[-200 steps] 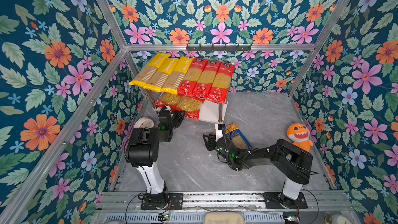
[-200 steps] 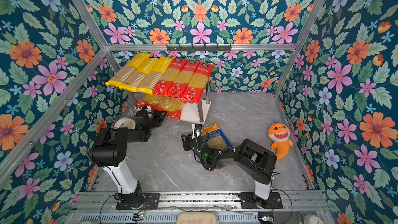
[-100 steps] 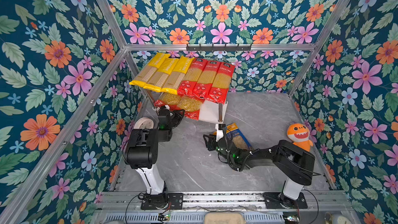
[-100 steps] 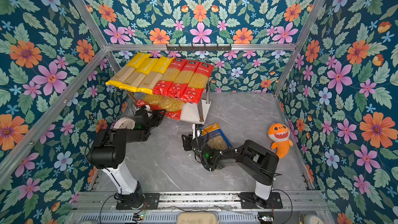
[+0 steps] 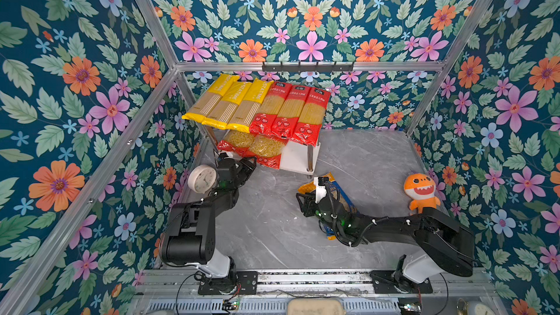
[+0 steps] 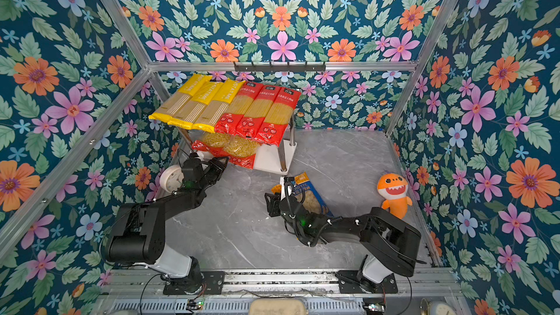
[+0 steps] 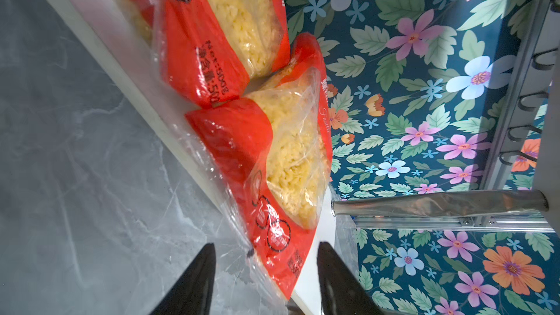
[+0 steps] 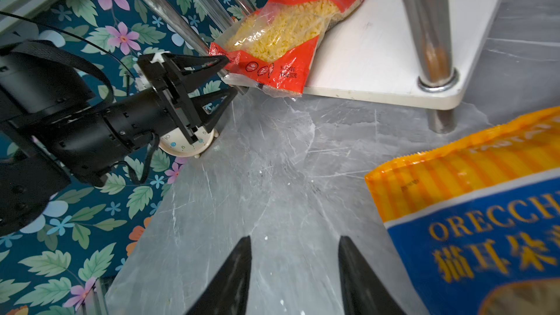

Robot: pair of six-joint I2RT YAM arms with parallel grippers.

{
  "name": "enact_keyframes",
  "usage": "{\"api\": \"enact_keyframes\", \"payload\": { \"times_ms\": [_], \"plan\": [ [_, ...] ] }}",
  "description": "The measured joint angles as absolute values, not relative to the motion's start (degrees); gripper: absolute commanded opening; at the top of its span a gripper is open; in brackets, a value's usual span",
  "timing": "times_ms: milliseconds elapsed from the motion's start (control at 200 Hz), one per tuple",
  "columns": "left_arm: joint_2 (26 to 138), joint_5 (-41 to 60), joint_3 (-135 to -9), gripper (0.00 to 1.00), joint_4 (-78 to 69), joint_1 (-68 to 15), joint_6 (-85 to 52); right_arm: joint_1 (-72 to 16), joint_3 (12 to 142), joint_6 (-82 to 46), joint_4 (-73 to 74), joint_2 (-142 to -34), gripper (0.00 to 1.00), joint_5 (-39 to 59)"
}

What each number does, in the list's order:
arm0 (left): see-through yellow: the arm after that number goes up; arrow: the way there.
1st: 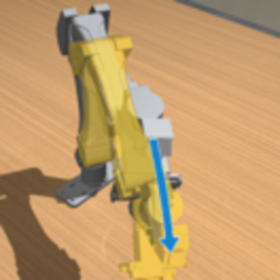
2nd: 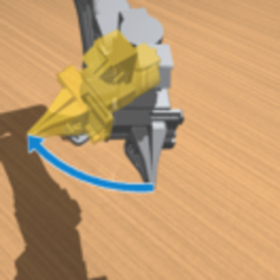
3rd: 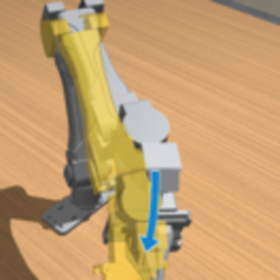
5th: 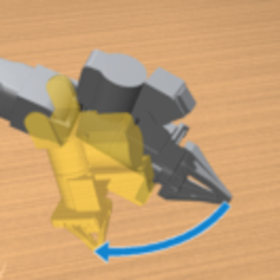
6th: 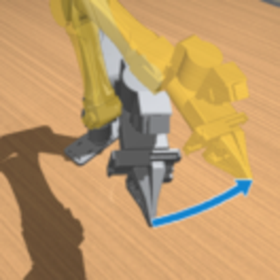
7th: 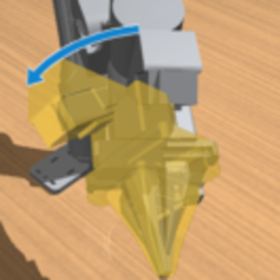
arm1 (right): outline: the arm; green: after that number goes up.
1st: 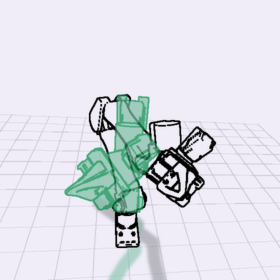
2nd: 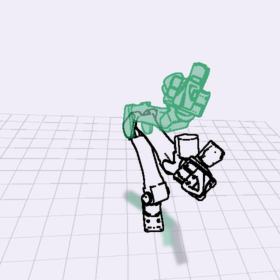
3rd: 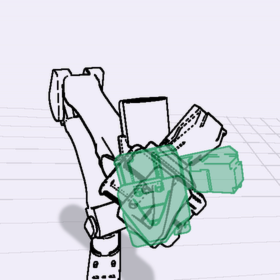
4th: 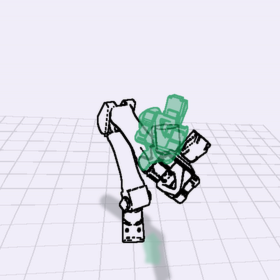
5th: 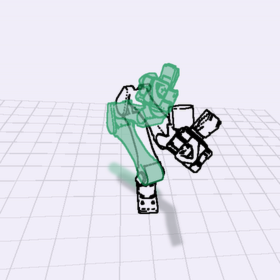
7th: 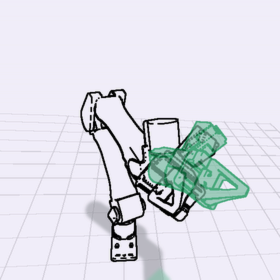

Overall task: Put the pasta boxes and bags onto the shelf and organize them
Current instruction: 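Withdraw the left gripper and lower both grippers to the orecchiette bag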

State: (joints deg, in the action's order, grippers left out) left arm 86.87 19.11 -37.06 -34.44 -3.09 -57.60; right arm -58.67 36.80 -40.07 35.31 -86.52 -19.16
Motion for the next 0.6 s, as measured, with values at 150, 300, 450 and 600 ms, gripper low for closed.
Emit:
{"api": "enact_keyframes", "payload": {
  "times_ms": [150,300,450,600],
  "plan": [
    [80.3,15.8,-33.2,0.58,-29.1,-5.6,-55.8,-55.8,34.2,-41.7,24.9,-78.5,0.48,-17.6],
    [73.9,11.4,-31.4,0.59,-24.1,-12.8,-52.3,-48.5,32.2,-43.8,12.3,-70.5,0.53,-13.6],
    [69.1,8.6,-28.6,0.6,-20.6,-21.8,-50.9,-36.7,32.1,-44.2,1.1,-65.0,0.59,-6.0],
    [66.2,6.4,-26.0,0.65,-18.2,-29.1,-50.9,-25.6,31.5,-42.4,-5.0,-65.0,0.65,3.1]
  ]
}}
